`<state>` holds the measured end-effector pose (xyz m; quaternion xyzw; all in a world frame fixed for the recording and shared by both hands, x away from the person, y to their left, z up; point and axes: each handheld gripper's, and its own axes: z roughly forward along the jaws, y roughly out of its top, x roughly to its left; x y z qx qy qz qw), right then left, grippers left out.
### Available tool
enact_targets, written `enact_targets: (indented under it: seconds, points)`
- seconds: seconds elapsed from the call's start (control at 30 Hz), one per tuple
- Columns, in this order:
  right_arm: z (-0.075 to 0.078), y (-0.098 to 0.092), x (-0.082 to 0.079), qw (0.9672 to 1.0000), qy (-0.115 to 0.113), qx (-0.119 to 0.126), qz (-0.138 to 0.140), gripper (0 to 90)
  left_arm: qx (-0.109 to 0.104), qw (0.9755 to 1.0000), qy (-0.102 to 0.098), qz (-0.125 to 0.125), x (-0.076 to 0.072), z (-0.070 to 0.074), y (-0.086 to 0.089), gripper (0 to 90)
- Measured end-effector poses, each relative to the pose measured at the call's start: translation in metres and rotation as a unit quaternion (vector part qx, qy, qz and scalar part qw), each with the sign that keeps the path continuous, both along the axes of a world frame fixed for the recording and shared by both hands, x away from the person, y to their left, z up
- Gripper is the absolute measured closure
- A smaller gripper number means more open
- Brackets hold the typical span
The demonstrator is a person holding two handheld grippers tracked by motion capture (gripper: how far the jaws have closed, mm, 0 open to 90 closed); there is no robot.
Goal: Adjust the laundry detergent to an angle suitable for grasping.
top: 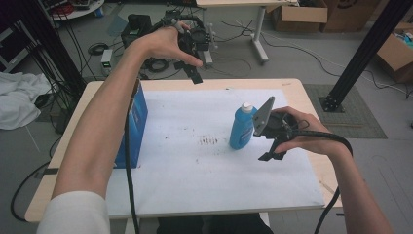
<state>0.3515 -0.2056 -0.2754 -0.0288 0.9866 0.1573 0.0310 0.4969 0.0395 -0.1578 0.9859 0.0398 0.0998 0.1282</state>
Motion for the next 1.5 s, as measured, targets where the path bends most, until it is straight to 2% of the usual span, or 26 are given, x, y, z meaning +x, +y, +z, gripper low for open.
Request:
enact_targets:
  seconds: [0.43,0.87,0.97,1.1,1.13,1.23,1.33,1.43,1.5]
  points:
    - [0.000,0.002,-0.002,1.0000,-0.001,0.001,0.003,21.9,0.001,1.0000,0.000,0.006,-0.006,0.003,0.003,17.2]
    - [-0.002,-0.002,-0.002,1.0000,0.002,0.000,0.001,21.8,0.001,1.0000,0.004,0.004,-0.010,0.003,-0.005,17.2]
    - [-0.002,-0.003,-0.002,1.0000,0.003,0.001,0.001,21.5,-0.011,0.9997,0.008,0.019,-0.013,0.001,-0.007,17.2]
    - [-0.002,-0.004,-0.002,1.0000,0.006,0.003,0.000,20.7,-0.005,0.9996,0.010,0.025,-0.014,-0.002,-0.008,17.2]
    - [-0.001,-0.005,-0.002,1.0000,0.005,0.004,-0.001,20.5,-0.011,0.9993,0.014,0.033,-0.015,-0.005,-0.008,17.3]
    - [0.000,-0.005,-0.002,1.0000,0.006,0.008,-0.001,20.3,-0.010,0.9989,0.017,0.042,-0.016,-0.006,-0.008,17.2]
    - [0.001,-0.006,-0.002,0.9999,0.008,0.009,-0.001,19.8,-0.020,0.9981,0.022,0.054,-0.018,-0.008,-0.008,17.2]
    - [0.002,-0.007,-0.002,0.9999,0.009,0.013,0.000,19.4,-0.038,0.9962,0.032,0.071,-0.022,-0.011,-0.010,17.2]
    - [0.002,-0.007,-0.002,0.9999,0.009,0.013,0.000,19.4,-0.043,0.9952,0.036,0.080,-0.025,-0.015,-0.012,17.2]
